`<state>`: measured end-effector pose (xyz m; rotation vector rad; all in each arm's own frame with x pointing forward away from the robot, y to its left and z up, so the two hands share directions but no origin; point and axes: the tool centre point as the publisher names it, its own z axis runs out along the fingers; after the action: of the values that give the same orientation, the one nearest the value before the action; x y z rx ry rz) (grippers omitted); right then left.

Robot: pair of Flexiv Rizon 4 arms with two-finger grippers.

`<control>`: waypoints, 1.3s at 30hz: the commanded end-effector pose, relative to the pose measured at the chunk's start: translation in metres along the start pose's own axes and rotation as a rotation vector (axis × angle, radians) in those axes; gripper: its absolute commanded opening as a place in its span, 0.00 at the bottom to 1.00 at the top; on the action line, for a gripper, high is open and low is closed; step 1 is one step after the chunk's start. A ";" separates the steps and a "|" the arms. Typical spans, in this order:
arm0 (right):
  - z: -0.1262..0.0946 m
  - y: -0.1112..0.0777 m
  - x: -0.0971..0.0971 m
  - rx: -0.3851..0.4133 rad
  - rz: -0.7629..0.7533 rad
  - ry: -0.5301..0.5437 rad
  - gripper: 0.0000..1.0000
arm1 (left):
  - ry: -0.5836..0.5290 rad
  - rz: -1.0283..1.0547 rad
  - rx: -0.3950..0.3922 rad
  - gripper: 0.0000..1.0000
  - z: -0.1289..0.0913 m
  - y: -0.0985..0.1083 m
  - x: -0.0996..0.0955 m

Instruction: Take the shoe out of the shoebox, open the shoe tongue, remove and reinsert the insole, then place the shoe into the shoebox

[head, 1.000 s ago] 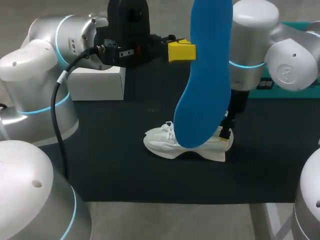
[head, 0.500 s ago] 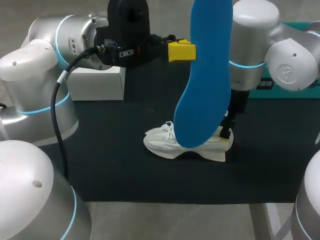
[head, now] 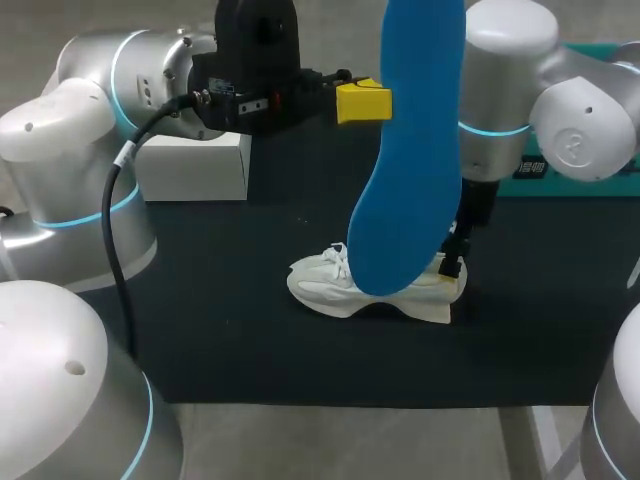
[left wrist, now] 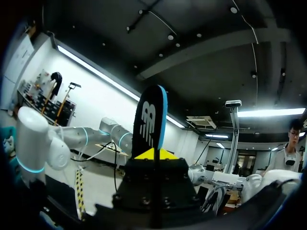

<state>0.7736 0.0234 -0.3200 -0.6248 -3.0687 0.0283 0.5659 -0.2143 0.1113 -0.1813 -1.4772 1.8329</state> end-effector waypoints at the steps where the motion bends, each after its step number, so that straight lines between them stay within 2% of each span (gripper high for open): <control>1: 0.000 -0.001 0.001 -0.002 0.001 -0.003 1.00 | 0.000 0.000 0.000 0.00 0.000 0.000 0.000; 28: 0.000 -0.001 0.001 -0.002 0.001 -0.003 1.00 | 0.000 0.000 0.000 0.00 0.000 0.000 0.000; 35: -0.011 0.021 -0.012 0.003 -0.054 -0.055 1.00 | 0.000 0.000 0.000 0.00 0.000 0.000 0.000; 39: -0.008 0.030 -0.021 -0.011 -0.063 -0.066 1.00 | 0.000 0.000 0.000 0.00 0.000 0.000 0.000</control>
<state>0.7975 0.0366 -0.3073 -0.5363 -3.1586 0.0161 0.5659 -0.2142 0.1114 -0.1813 -1.4774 1.8329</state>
